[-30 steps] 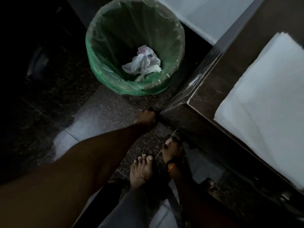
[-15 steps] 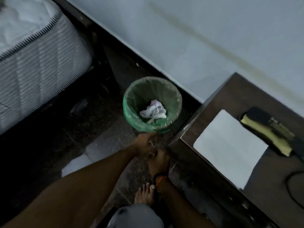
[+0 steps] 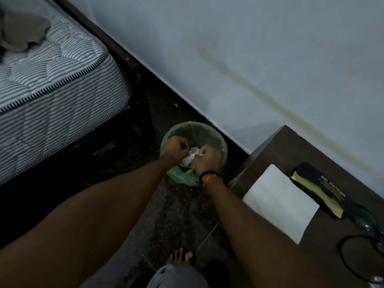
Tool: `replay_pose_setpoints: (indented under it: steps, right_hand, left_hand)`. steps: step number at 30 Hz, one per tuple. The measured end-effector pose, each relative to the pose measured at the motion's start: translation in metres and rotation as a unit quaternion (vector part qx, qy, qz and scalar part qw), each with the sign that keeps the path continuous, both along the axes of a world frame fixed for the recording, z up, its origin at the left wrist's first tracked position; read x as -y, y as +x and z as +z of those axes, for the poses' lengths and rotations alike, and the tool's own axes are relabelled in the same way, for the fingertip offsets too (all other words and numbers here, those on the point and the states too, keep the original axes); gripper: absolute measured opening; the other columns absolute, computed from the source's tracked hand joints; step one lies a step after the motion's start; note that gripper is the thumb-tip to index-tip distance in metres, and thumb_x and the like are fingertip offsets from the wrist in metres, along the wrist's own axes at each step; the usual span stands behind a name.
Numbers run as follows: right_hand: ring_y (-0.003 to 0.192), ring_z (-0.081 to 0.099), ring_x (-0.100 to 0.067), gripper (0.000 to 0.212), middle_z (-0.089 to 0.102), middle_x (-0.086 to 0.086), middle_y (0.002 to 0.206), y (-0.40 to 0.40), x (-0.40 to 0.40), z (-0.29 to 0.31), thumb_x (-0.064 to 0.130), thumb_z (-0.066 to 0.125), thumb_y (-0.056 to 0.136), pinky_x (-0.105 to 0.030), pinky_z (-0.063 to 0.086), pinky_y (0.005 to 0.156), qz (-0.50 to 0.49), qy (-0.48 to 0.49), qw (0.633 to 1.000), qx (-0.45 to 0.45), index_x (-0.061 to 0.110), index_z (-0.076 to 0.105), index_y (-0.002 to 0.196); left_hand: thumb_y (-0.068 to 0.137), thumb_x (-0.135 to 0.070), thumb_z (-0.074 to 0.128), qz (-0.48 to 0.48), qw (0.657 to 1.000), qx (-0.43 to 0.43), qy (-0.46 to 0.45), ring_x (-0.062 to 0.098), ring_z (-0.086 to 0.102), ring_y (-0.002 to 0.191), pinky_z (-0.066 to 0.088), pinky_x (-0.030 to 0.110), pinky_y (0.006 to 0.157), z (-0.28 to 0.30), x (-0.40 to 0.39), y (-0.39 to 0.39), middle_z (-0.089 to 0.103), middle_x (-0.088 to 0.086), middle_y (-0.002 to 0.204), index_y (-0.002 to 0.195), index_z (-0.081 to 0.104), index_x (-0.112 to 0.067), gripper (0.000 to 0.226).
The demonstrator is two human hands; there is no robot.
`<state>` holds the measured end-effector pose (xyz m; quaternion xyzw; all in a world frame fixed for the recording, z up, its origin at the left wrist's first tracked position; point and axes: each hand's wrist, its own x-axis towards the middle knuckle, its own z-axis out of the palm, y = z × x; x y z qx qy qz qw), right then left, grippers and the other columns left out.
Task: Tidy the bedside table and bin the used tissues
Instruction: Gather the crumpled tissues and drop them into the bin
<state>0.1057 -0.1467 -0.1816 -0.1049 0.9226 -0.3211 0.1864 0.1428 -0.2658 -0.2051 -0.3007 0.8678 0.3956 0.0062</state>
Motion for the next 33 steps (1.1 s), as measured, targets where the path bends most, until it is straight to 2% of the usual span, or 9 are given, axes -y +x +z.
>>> replay_pose_setpoints:
  steps: [3, 7, 9, 13, 17, 21, 26, 30, 33]
  right_hand:
    - [0.094, 0.064, -0.035, 0.007, 0.07, -0.018, 0.099, -0.021, 0.004, -0.003, 0.011, 0.064, 0.086, -0.036, 0.051, 0.072, 0.013, 0.046, 0.999, -0.014, 0.008, 0.069, 0.089]
    - [0.097, 0.065, -0.038, 0.018, 0.07, -0.02, 0.1, -0.04, 0.008, -0.013, 0.014, 0.062, 0.091, -0.041, 0.055, 0.078, 0.045, 0.092, 0.995, -0.008, 0.002, 0.073, 0.098]
    - [0.098, 0.065, -0.038, 0.018, 0.07, -0.02, 0.101, -0.045, 0.008, -0.017, 0.012, 0.06, 0.092, -0.042, 0.056, 0.079, 0.061, 0.109, 0.992, -0.008, 0.001, 0.072, 0.098]
    - [0.099, 0.063, -0.039, 0.015, 0.069, -0.02, 0.102, -0.05, 0.003, -0.017, 0.008, 0.059, 0.089, -0.046, 0.055, 0.086, 0.05, 0.091, 0.994, -0.013, 0.001, 0.07, 0.097]
    - [0.091, 0.062, -0.042, 0.011, 0.069, -0.022, 0.096, -0.05, -0.016, -0.002, 0.001, 0.055, 0.086, -0.048, 0.056, 0.082, 0.036, 0.07, 0.996, -0.048, 0.002, 0.065, 0.08]
    - [0.086, 0.064, -0.037, 0.017, 0.071, -0.014, 0.089, -0.051, -0.031, 0.026, 0.001, 0.054, 0.082, -0.044, 0.057, 0.078, -0.001, 0.017, 0.995, -0.095, 0.007, 0.07, 0.082]
    - [0.081, 0.064, -0.03, 0.019, 0.072, -0.009, 0.086, -0.052, -0.066, 0.076, 0.0, 0.054, 0.083, -0.041, 0.055, 0.074, 0.041, 0.001, 0.985, -0.17, 0.01, 0.071, 0.085]
    - [0.087, 0.067, -0.027, 0.019, 0.074, -0.007, 0.091, -0.056, -0.117, 0.104, 0.002, 0.057, 0.085, -0.038, 0.056, 0.079, -0.015, 0.002, 0.983, -0.183, 0.012, 0.073, 0.089]
    - [0.084, 0.066, -0.028, 0.017, 0.073, -0.01, 0.087, -0.053, -0.161, 0.117, 0.0, 0.057, 0.083, -0.041, 0.057, 0.079, -0.062, -0.012, 0.982, -0.179, 0.007, 0.073, 0.085]
  left_hand:
    - [0.075, -0.015, 0.078, 0.036, 0.999, 0.002, 0.035, 0.02, 0.069, 0.084, 0.053, 0.026, 0.077, -0.009, 0.006, -0.006, 0.075, 0.01, 0.083, 0.08, 0.077, -0.007, 0.01]
    - [0.079, -0.005, 0.069, 0.036, 0.996, 0.03, 0.072, 0.02, 0.067, 0.096, 0.041, 0.018, 0.072, -0.031, 0.008, -0.01, 0.075, 0.009, 0.096, 0.091, 0.077, -0.004, 0.015]
    - [0.078, -0.009, 0.066, 0.019, 0.994, 0.034, 0.098, 0.023, 0.066, 0.102, 0.044, 0.021, 0.078, -0.039, 0.008, -0.012, 0.074, 0.009, 0.102, 0.096, 0.077, -0.007, 0.021]
    - [0.063, -0.03, 0.053, -0.023, 0.992, 0.041, 0.121, 0.023, 0.062, 0.111, 0.05, 0.037, 0.097, -0.041, 0.01, -0.015, 0.072, 0.009, 0.114, 0.109, 0.073, -0.01, 0.055]
    - [0.076, -0.014, 0.059, -0.006, 0.997, 0.046, 0.055, 0.036, 0.065, 0.097, 0.055, 0.046, 0.083, -0.025, 0.003, -0.02, 0.071, 0.017, 0.098, 0.105, 0.066, -0.006, 0.032]
    - [0.08, -0.014, 0.059, -0.015, 1.0, 0.014, 0.005, 0.036, 0.066, 0.083, 0.056, 0.046, 0.074, 0.01, -0.018, -0.025, 0.071, 0.016, 0.083, 0.094, 0.063, -0.004, 0.017]
    - [0.076, -0.016, 0.062, -0.078, 0.997, -0.012, -0.018, 0.035, 0.061, 0.094, 0.047, 0.037, 0.072, 0.057, -0.058, -0.029, 0.067, 0.015, 0.096, 0.095, 0.059, -0.011, 0.02]
    - [0.078, -0.012, 0.061, -0.123, 0.99, -0.055, -0.033, 0.031, 0.065, 0.09, 0.04, 0.027, 0.066, 0.088, -0.094, -0.027, 0.069, 0.01, 0.088, 0.086, 0.06, -0.015, 0.009]
    - [0.08, -0.007, 0.062, -0.158, 0.983, -0.084, -0.035, 0.031, 0.066, 0.086, 0.036, 0.021, 0.065, 0.102, -0.12, -0.026, 0.071, 0.013, 0.086, 0.088, 0.068, -0.008, 0.009]
